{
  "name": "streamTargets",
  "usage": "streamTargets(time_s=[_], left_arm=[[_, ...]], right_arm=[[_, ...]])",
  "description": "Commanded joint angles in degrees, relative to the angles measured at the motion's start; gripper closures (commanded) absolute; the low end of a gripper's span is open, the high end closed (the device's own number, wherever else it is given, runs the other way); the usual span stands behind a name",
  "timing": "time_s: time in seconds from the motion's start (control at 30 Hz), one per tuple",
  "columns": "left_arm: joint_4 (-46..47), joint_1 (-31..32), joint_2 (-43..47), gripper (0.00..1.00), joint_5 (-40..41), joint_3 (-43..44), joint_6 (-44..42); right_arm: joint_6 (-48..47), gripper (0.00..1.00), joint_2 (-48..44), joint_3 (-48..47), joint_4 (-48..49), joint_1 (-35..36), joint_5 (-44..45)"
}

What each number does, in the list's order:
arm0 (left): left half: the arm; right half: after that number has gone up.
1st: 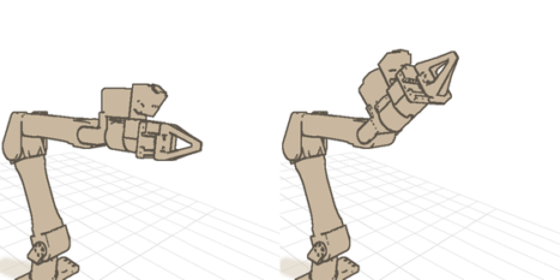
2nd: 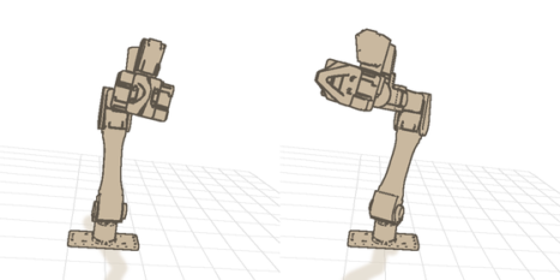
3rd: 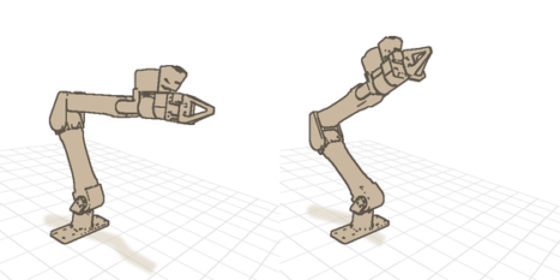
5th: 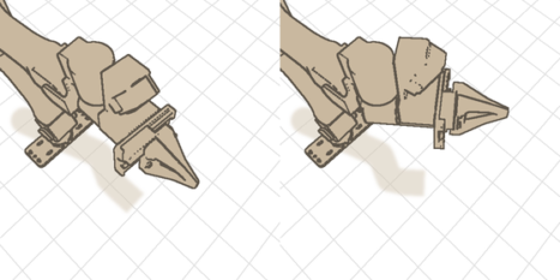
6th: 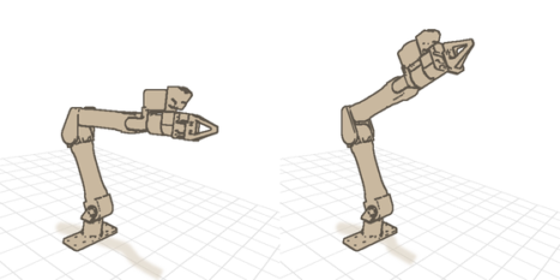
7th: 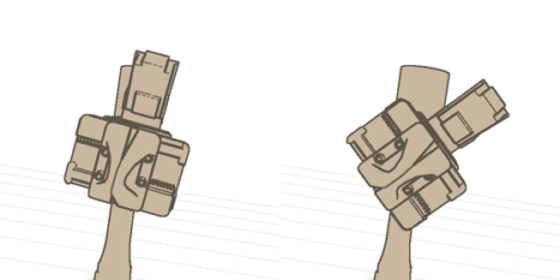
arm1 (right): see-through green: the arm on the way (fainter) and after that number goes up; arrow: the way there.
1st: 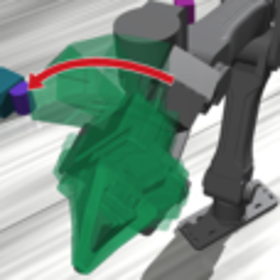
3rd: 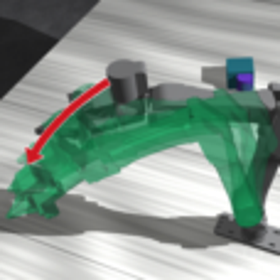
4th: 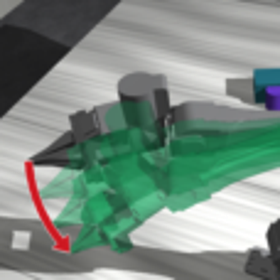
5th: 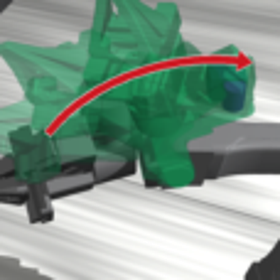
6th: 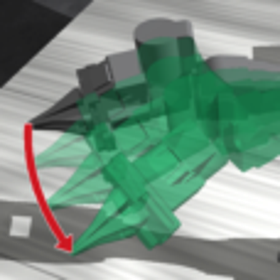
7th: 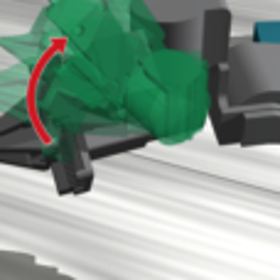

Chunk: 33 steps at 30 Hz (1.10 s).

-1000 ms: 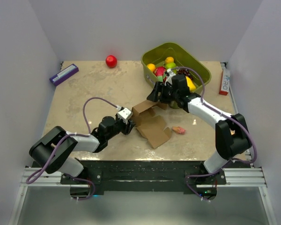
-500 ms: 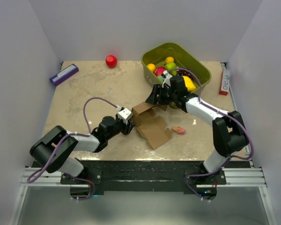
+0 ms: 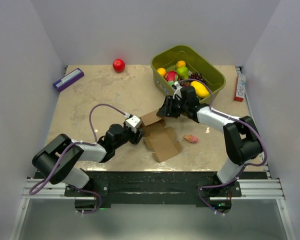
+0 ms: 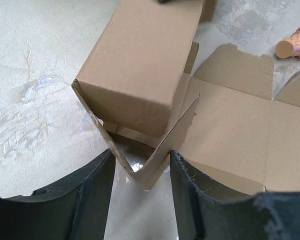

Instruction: Fold the paper box

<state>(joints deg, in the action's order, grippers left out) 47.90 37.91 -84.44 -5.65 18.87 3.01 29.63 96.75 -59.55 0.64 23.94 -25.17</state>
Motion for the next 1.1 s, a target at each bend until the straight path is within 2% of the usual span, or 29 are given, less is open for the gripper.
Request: streamTargets(time_s=[0.0,0.07,0.33,0.53,0.7,0.73,0.87,1.07], left_arm=[[1.41,-0.38,0.07,0.46,1.69,1.78,-1.69],[1.32,-0.29,-0.11,0.43,1.52,1.95,-1.51],[1.41,-0.29,-1.25,0.43,0.73,2.13,-0.98],[1.50,-0.29,-0.99,0.49,1.34,2.04,-1.25],[1.32,-0.29,-1.07,0.47,1.87,2.22,-1.07],[1.32,-0.29,-0.99,0.46,2.04,2.05,-0.98],[1.85,-0.29,-0.37,0.36,1.70,1.43,-0.02],[2.64,-0.29,0.42,0.24,2.04,-0.06,3.93]], right_arm=[[2.54,0.54,1.42,1.54,-0.82,-0.83,-0.32],[3.33,0.54,2.04,2.33,0.57,-0.74,-0.93],[7.37,0.55,2.92,4.35,5.60,-0.83,-4.01],[8.16,0.51,3.62,5.41,6.91,-0.83,-5.07],[10.27,0.59,3.71,6.81,9.63,-0.83,-7.00],[10.54,0.64,3.62,6.99,9.99,-0.83,-7.09],[12.64,0.71,3.53,8.65,12.62,-0.83,-7.09],[17.56,0.87,3.62,11.29,18.68,-0.83,-6.65]])
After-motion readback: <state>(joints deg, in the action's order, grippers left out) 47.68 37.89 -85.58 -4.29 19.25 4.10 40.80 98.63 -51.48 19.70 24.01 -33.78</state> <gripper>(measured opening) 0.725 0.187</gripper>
